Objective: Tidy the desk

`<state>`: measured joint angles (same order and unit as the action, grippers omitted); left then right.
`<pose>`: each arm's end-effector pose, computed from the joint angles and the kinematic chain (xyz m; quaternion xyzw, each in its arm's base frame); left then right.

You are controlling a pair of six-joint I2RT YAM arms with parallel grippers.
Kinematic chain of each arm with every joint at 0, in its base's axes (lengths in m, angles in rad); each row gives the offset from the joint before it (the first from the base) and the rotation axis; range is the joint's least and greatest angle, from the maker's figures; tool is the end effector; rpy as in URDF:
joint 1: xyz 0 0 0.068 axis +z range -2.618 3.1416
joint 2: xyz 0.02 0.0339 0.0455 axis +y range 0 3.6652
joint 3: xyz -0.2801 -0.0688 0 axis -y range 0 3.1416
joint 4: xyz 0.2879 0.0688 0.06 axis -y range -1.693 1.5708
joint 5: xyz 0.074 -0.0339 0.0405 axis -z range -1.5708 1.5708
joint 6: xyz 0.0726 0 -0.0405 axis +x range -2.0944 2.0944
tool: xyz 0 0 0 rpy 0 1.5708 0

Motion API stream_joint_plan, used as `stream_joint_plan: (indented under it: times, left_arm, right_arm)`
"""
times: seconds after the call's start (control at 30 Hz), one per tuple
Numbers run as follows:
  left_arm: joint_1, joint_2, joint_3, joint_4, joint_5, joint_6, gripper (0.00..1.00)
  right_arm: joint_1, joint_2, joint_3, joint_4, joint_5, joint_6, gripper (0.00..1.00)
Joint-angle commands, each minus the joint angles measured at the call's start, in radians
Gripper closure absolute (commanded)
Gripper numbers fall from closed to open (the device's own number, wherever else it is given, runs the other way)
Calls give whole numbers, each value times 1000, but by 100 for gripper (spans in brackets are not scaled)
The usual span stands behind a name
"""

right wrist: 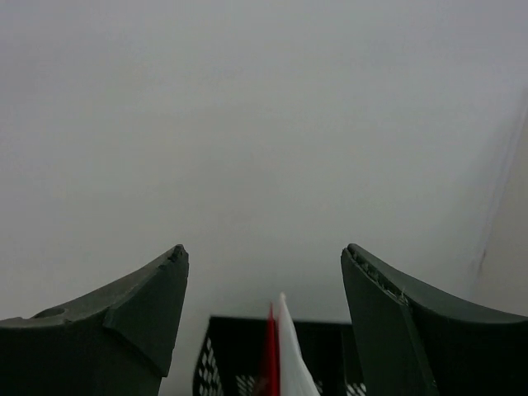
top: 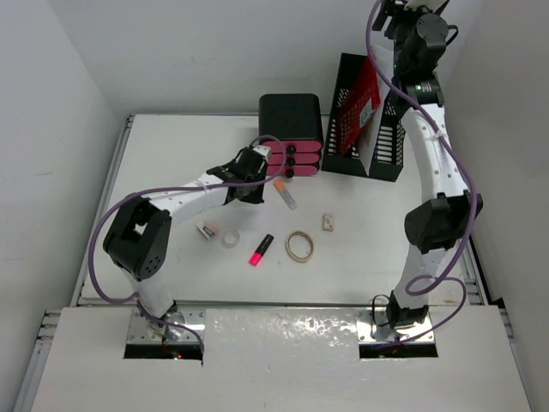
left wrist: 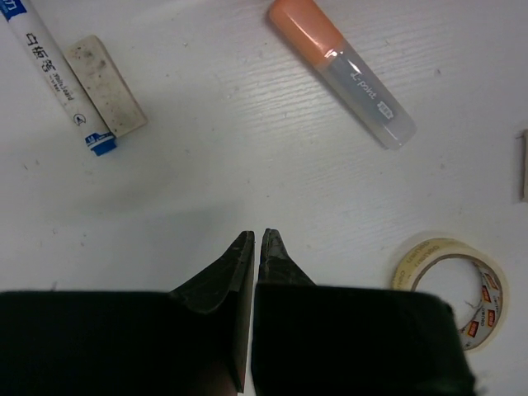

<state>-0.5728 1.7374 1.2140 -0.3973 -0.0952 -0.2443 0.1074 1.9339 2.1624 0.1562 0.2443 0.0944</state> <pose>0.3687 -0.2296 0.1814 0.1398 0.9363 -0.0853 0.3107 0.5191 0.0383 0.5532 0.0974 0.5554 0.0152 0.8257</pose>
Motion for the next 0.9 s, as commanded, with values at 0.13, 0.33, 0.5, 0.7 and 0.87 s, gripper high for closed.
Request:
stream_joint_plan:
  times: [0.13, 0.33, 0.5, 0.7, 0.87]
  left_arm:
    - [21, -50, -25, 51, -28, 2, 100]
    - [25, -53, -31, 52, -35, 10, 100]
    - [31, -65, -56, 57, -41, 8, 100]
    - [37, -84, -77, 63, -57, 8, 100]
    - [42, -95, -91, 64, -64, 7, 100]
  right_arm:
    - [-55, 7, -50, -135, 20, 119, 27]
    - [-58, 13, -92, -153, 6, 162, 28]
    - [-63, 30, -82, -205, -16, 209, 31]
    - [-61, 36, -93, -270, -23, 248, 35]
    - [-63, 19, -110, -305, -28, 248, 46]
